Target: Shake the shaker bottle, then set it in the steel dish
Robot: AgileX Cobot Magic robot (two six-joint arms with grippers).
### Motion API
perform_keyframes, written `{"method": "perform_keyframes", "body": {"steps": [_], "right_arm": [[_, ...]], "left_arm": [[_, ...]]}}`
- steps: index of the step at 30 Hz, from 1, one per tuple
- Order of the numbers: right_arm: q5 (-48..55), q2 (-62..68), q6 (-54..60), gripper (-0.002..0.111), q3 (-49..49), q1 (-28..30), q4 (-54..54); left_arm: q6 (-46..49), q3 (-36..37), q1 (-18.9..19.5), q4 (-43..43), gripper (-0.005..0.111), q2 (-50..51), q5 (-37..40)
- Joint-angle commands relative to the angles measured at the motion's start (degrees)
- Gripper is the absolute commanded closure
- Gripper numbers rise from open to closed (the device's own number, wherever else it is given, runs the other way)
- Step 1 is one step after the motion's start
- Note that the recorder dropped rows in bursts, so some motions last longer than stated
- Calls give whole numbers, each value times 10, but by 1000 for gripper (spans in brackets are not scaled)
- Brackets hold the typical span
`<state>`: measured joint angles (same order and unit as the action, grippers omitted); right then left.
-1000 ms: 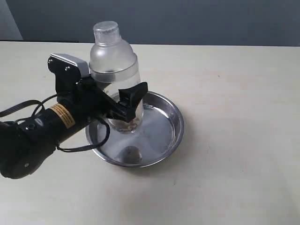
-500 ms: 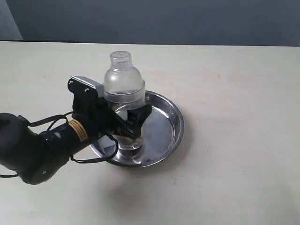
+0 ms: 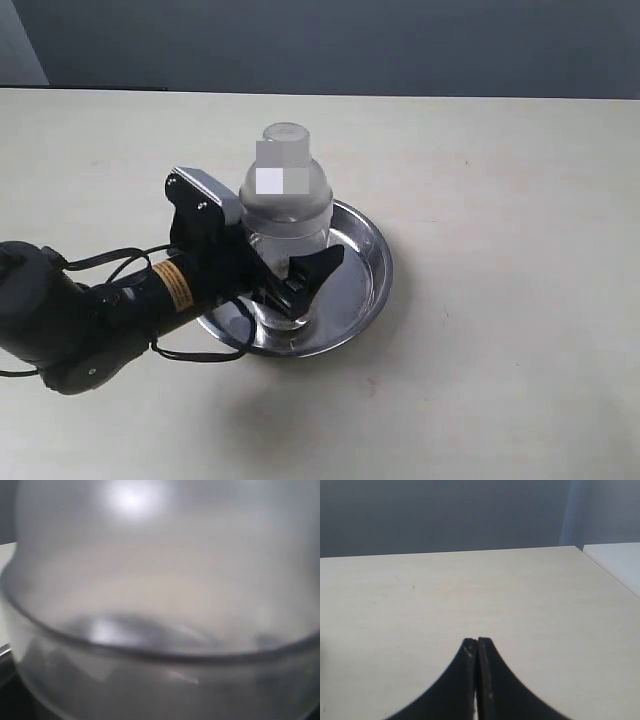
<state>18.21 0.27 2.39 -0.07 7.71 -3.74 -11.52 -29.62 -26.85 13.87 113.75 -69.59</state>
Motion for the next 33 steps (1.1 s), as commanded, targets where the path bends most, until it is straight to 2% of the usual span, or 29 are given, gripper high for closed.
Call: {"method": "perform_keyframes", "body": {"steps": [1,15,20,27,30,33], "right_arm": [[-7,-3,1,109,1,2,0],[-7,-3,1,109,1,2,0],[-7,-3,1,109,1,2,0],[-7,-3,1,109,1,2,0],[-7,-3,1,109,1,2,0],[-7,-3,1,109,1,2,0]], "left_arm": [[2,-1,0,24,1,1,-4],[2,-1,0,10,1,-64,-4],[46,-1,0,-3,1,-103,-4],[62,-1,0,-29,2,-180,-4],[62,-1,0,-41,4,-237,32],[75,-1,0,-51,17,-331,164]]}}
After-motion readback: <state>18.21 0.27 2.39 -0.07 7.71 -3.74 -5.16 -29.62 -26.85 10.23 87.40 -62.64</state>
